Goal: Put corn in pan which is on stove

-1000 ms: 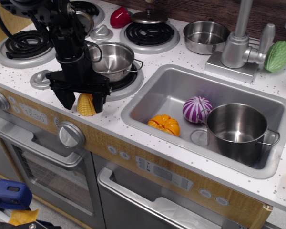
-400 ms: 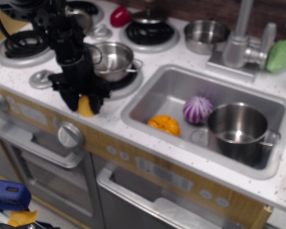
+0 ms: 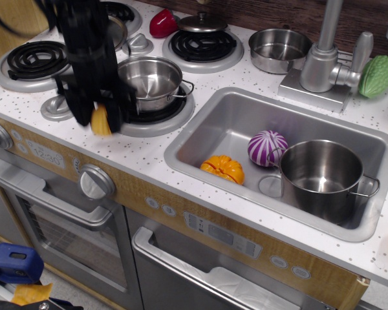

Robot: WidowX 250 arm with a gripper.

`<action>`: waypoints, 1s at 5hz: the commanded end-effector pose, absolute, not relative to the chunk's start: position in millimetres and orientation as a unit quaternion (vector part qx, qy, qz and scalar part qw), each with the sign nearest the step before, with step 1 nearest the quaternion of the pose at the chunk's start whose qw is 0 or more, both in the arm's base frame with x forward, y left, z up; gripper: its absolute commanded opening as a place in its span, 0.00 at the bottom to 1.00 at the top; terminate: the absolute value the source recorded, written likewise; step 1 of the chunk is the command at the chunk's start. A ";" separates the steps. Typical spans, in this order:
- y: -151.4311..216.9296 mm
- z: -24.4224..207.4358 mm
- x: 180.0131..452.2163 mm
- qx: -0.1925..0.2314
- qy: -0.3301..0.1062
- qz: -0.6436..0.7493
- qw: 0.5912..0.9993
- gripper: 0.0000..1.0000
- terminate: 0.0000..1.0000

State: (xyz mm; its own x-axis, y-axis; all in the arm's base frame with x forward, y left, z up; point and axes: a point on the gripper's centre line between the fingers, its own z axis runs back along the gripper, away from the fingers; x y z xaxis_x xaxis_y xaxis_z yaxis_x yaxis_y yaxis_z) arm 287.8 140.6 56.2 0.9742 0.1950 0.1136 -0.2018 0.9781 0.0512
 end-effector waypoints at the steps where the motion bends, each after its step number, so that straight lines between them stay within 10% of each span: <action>1: 160.9 114.1 306.8 0.092 -0.102 0.073 0.988 0.00 0.00; 4: 145.1 105.3 377.4 0.112 -0.161 0.034 0.980 0.00 0.00; 5: 145.6 95.7 378.7 0.092 -0.168 0.031 0.981 1.00 0.00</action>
State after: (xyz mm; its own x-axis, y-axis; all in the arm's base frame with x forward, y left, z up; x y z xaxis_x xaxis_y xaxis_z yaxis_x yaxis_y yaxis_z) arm 376.5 139.4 79.5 0.9494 0.0383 0.3117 -0.0856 0.9865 0.1395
